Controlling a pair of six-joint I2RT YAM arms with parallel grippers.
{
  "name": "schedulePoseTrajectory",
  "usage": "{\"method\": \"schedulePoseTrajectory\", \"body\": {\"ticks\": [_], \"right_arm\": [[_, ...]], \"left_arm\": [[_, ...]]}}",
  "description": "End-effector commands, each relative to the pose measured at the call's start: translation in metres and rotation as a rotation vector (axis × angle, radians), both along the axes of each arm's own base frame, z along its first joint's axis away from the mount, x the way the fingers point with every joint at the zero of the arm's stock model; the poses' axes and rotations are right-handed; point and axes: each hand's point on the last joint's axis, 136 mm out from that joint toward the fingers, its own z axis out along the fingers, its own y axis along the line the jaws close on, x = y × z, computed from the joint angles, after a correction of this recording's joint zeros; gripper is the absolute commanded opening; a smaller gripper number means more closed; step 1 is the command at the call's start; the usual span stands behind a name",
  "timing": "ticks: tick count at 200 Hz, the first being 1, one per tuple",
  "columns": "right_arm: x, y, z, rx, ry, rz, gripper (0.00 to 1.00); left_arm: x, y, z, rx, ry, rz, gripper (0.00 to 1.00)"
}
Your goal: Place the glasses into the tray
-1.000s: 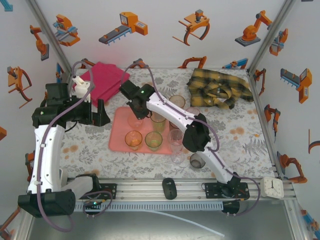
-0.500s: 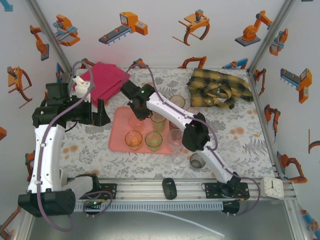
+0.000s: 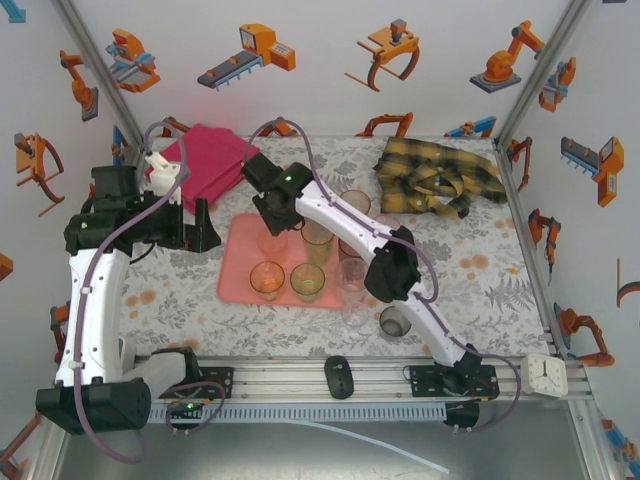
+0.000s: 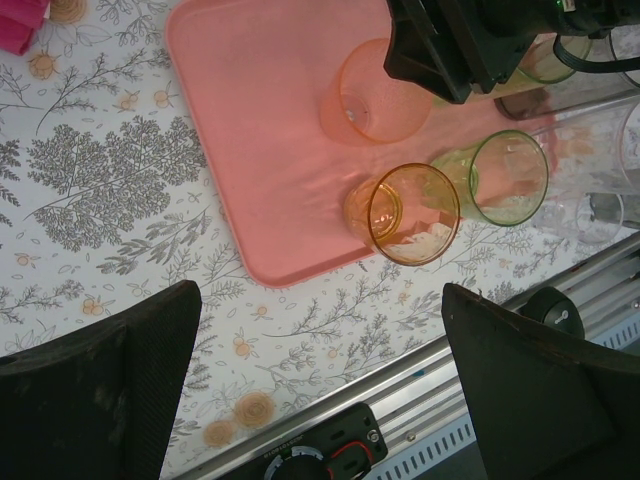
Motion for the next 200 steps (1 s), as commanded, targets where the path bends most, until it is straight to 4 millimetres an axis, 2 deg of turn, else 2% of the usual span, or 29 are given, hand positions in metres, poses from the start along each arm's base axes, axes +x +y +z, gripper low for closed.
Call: {"method": "schedulePoseTrajectory", "body": {"ticks": [1,39,66,101,124,144,163,183,200], "right_arm": [[-0.001,-0.002,0.016,0.022,-0.003,-0.004,0.37],[-0.001,-0.003,0.037,0.056,-0.028,-0.009,0.38],[0.000,-0.003,0.063,0.103,-0.062,-0.012,0.38],[-0.004,-0.005,0.114,0.181,-0.139,0.012,0.38],[-0.005,-0.021,0.161,0.215,-0.236,-0.007,0.38],[-0.007,-0.050,0.207,0.216,-0.349,-0.044,0.41],[-0.009,-0.092,0.240,0.196,-0.426,-0.114,0.41],[-0.009,-0.143,0.253,0.185,-0.432,-0.206,0.41],[-0.006,-0.199,0.246,0.159,-0.403,-0.322,0.41]], "left_arm": [[-0.001,-0.003,0.007,-0.030,-0.013,-0.001,0.98],[-0.001,-0.003,0.011,-0.034,-0.023,-0.004,0.98],[-0.002,-0.002,0.016,-0.026,-0.036,-0.001,0.98],[-0.005,0.001,0.019,-0.004,-0.051,0.000,0.98],[-0.006,0.003,0.020,0.020,-0.060,-0.001,0.98],[-0.008,0.004,0.020,0.034,-0.062,-0.004,0.98],[-0.010,0.006,0.022,0.051,-0.062,-0.010,0.98],[-0.012,0.007,0.022,0.068,-0.062,-0.015,0.98],[-0.012,0.007,0.022,0.071,-0.058,-0.018,0.98]]}}
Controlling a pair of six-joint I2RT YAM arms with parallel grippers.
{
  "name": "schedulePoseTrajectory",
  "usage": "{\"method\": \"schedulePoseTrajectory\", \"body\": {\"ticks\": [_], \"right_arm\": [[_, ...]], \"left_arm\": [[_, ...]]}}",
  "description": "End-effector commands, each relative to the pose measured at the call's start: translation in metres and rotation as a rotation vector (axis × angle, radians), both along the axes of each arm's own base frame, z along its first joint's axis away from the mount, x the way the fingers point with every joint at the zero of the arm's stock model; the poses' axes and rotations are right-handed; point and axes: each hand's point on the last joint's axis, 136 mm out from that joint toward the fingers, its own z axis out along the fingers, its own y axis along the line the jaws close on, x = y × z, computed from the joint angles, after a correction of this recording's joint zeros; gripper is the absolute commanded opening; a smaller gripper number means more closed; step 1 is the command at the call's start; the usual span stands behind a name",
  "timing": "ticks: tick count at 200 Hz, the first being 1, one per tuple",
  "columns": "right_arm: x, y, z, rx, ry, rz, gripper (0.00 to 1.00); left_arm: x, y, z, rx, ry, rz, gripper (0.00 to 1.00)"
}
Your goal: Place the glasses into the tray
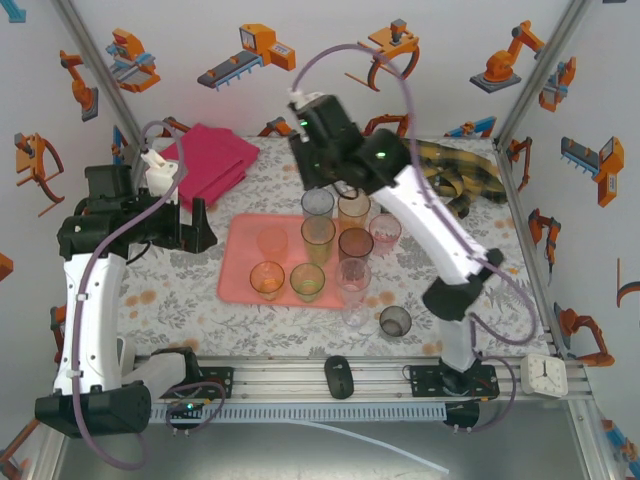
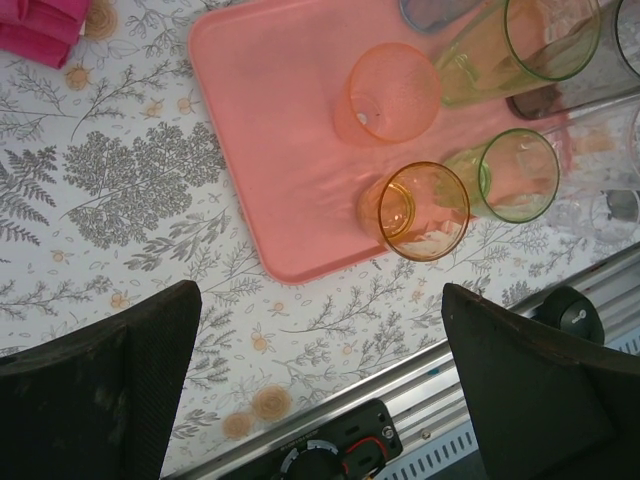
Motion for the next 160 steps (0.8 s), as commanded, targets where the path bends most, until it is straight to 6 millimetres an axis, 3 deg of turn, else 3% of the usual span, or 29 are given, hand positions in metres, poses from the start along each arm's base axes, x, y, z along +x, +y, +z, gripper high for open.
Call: {"method": "schedulePoseTrajectory", "body": {"ticks": [1,35,63,111,160], "right_arm": [[0.011,-0.078,-0.008,-0.044,0.026,-0.187,0.41],[0.008,-0.163,-0.049,0.003,0.133,-0.362,0.42],[-0.002,-0.199,-0.080,0.089,0.172,-0.441,0.41],[0.005,-0.209,-0.148,0.112,0.322,-0.464,0.41],[0.024,-0.205,-0.198,0.106,0.419,-0.458,0.41]], "left_arm": [[-0.007,0.002,0.007,0.027,-0.014,-0.017,0.98],[-0.006,0.001,-0.001,0.034,0.015,-0.024,0.98],[-0.004,0.001,-0.006,0.034,0.035,-0.023,0.98],[0.000,-0.003,-0.005,0.013,0.048,-0.022,0.98],[-0.004,-0.001,-0.008,0.028,0.053,-0.016,0.98]]}}
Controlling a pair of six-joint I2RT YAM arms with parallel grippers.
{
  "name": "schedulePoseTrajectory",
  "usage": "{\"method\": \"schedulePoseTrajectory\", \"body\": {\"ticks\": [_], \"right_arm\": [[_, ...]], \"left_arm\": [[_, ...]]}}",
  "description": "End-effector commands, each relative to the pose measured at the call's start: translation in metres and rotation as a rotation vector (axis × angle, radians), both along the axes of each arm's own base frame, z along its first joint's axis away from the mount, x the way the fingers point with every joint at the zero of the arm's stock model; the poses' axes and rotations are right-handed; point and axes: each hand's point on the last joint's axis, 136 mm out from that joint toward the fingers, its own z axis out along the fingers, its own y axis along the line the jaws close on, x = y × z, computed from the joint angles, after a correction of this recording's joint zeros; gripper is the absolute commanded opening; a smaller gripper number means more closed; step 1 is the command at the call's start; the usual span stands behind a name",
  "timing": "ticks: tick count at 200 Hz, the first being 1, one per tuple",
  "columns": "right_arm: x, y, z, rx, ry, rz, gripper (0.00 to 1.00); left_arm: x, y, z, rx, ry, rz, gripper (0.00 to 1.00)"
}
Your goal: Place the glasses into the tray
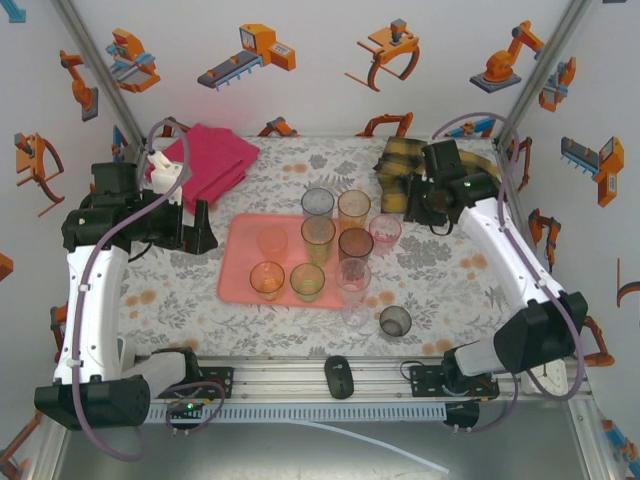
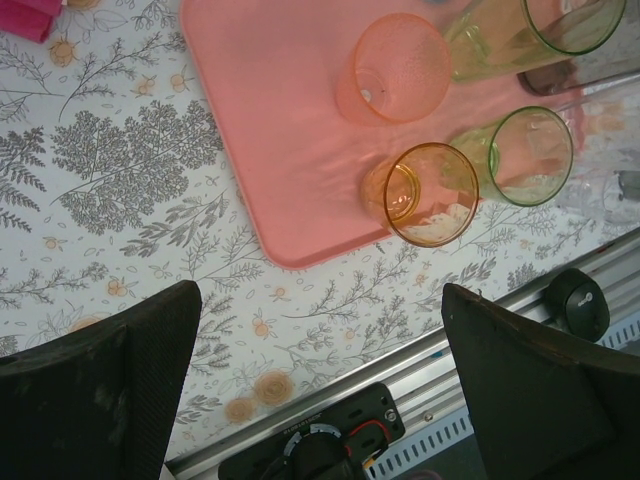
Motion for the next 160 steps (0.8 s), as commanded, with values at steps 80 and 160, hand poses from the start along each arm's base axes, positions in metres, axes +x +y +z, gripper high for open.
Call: {"method": "schedulePoseTrajectory", "body": {"ticks": [80,160], "right_arm": [[0.037,0.008,-0.067,-0.017,0.114,0.013,0.40],[0.045,0.000,-0.099,-0.099,0.170,0.013,0.36]], "left_arm": [[-0.007,-0.002,0.003,-0.011,0.001,-0.002,0.98],[-0.006,-0.002,0.001,-0.015,0.004,0.000,0.98]]}}
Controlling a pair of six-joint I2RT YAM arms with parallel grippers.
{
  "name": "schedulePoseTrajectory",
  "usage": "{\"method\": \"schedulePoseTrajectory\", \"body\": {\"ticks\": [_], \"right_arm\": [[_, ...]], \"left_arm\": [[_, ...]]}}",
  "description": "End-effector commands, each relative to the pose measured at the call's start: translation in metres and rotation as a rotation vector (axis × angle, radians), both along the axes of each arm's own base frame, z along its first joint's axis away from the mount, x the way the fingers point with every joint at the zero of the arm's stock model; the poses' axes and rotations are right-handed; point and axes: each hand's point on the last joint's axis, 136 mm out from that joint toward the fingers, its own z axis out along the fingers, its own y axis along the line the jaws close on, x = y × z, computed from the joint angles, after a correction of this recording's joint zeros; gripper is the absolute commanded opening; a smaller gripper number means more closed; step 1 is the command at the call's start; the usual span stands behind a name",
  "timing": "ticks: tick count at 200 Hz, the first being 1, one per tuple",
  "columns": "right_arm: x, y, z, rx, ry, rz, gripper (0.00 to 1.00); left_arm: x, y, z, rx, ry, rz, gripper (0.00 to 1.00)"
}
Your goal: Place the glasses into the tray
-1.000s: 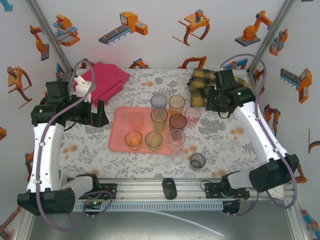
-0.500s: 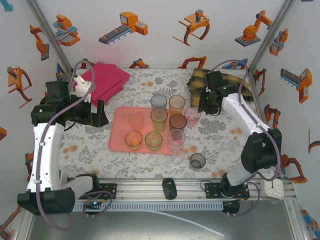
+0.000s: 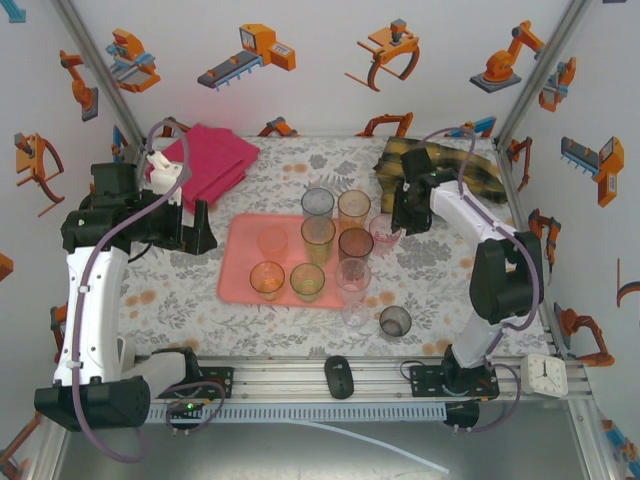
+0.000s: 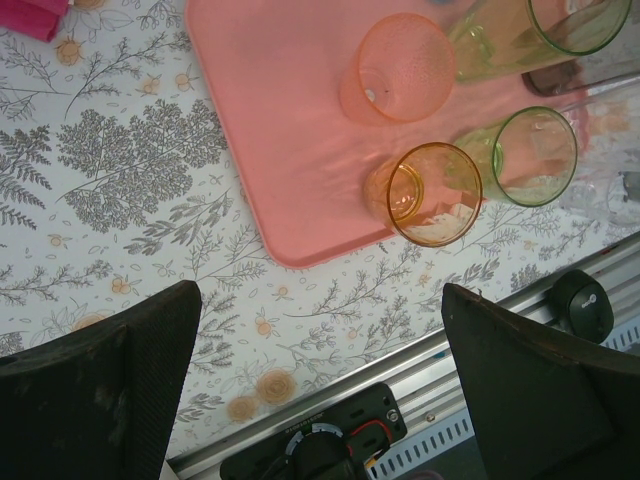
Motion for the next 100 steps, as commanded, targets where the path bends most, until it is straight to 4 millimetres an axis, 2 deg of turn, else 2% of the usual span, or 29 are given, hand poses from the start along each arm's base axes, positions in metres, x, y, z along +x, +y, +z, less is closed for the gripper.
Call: {"method": "schedulePoseTrajectory", "body": {"ticks": [1,100], "right_arm": [[0.0118,-0.0067,0.0053,-0.045,-0.034,0.002,0.36],[0.0181,-0.0080,-0.0023,-0.077,-0.016,0.020,0.21]], "left_arm": [[-0.0051,-0.0026,-0.0007,-0.017,0.010,-0.002,0.98],[-0.0047,-0.0026,-0.0006,-0.023,0.011,0.002,0.98]]}}
